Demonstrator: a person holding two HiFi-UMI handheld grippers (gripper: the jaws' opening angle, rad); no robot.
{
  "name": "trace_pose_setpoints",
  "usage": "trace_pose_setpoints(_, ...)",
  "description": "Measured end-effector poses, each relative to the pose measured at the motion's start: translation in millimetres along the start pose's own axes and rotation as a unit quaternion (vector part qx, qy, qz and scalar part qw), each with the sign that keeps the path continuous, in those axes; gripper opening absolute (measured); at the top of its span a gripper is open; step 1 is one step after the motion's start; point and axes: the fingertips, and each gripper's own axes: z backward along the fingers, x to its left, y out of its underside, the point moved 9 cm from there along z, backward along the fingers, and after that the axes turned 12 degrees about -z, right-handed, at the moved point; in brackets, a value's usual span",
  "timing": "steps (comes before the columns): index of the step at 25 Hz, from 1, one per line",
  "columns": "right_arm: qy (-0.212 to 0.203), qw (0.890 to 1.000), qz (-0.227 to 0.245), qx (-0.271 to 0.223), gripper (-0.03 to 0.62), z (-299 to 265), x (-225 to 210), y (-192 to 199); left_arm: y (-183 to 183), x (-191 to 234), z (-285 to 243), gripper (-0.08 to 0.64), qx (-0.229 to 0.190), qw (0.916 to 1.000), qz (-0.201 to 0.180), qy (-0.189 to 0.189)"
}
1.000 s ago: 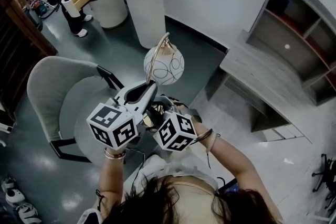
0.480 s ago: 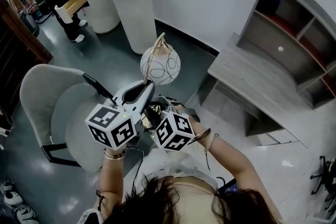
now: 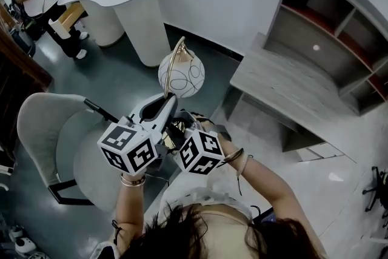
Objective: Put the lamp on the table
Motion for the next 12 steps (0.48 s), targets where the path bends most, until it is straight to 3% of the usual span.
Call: trace_pose_setpoints(12, 0.011, 1.0, -0.009, 0.012, 0.051, -6, -59, -2, -19, 22, -56, 0.035, 0.005, 0.9996, 0.004, 0.028)
